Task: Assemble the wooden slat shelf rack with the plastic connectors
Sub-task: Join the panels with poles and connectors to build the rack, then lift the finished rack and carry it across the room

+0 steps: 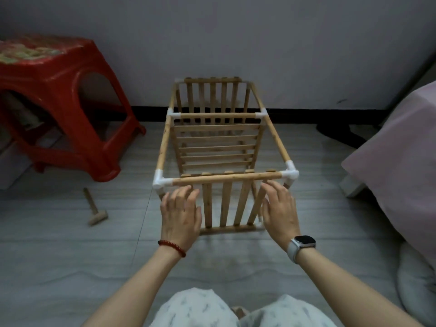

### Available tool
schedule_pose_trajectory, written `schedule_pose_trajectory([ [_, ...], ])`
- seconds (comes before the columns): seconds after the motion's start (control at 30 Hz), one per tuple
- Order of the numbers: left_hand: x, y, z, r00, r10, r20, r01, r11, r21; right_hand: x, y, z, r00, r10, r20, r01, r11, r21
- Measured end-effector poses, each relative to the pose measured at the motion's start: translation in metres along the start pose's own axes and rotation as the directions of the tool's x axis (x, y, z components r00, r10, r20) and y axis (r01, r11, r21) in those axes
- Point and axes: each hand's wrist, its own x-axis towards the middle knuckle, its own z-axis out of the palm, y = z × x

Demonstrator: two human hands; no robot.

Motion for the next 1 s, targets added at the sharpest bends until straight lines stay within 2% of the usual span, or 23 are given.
schedule_pose_trajectory([
  [0.07, -0.025, -0.009, -0.002, 0.995, -0.100, -0.003, 0.100, 0.995, -0.011, -0.018, 0.010, 0.000, 0.962, 0.254, 0.104, -0.264, 0.959, 0.104],
  [0.1, -0.035, -0.012, -0.002, 0.975, -0.218, 0.030, 0.218, 0.976, -0.007, -0.025, 0.017, 0.002, 0.906, 0.388, 0.170, -0.412, 0.901, 0.137],
  [0.13, -0.039, -0.014, -0.001, 0.924, -0.373, 0.087, 0.376, 0.927, -0.011, -0.028, 0.022, 0.004, 0.836, 0.503, 0.220, -0.539, 0.828, 0.154],
  [0.17, -0.038, -0.014, -0.001, 0.841, -0.520, 0.149, 0.528, 0.849, -0.012, -0.028, 0.027, 0.007, 0.769, 0.588, 0.248, -0.632, 0.758, 0.163],
  [0.2, -0.034, -0.015, 0.001, 0.745, -0.630, 0.220, 0.647, 0.763, -0.005, -0.025, 0.031, 0.011, 0.711, 0.651, 0.267, -0.700, 0.691, 0.179],
  [0.23, -0.029, -0.016, 0.003, 0.679, -0.683, 0.270, 0.708, 0.706, 0.005, -0.020, 0.031, 0.015, 0.660, 0.698, 0.278, -0.750, 0.629, 0.203],
  [0.33, -0.017, -0.020, 0.016, 0.664, -0.669, 0.333, 0.728, 0.681, -0.085, -0.003, 0.031, 0.030, 0.575, 0.743, 0.341, -0.816, 0.494, 0.300],
  [0.4, -0.010, -0.017, 0.022, 0.613, -0.694, 0.378, 0.781, 0.604, -0.158, 0.009, 0.030, 0.041, 0.536, 0.763, 0.362, -0.839, 0.432, 0.331],
  [0.53, -0.001, -0.012, 0.027, 0.547, -0.720, 0.427, 0.836, 0.502, -0.222, 0.024, 0.028, 0.051, 0.457, 0.845, 0.277, -0.869, 0.359, 0.339],
  [0.63, 0.011, -0.016, 0.016, 0.548, -0.735, 0.400, 0.836, 0.497, -0.233, 0.030, 0.025, 0.044, 0.511, 0.828, 0.230, -0.838, 0.421, 0.348],
  [0.83, 0.063, -0.010, -0.047, 0.657, -0.700, 0.281, 0.745, 0.547, -0.382, 0.063, -0.007, -0.010, 0.663, 0.747, 0.060, -0.696, 0.585, 0.416],
  [0.93, 0.081, -0.007, -0.058, 0.648, -0.721, 0.246, 0.753, 0.560, -0.344, 0.078, -0.017, -0.024, 0.673, 0.739, 0.015, -0.674, 0.604, 0.425],
  [1.0, 0.092, 0.003, -0.087, 0.695, -0.694, 0.190, 0.707, 0.610, -0.357, 0.086, -0.032, -0.054, 0.705, 0.709, -0.031, -0.621, 0.638, 0.456],
])
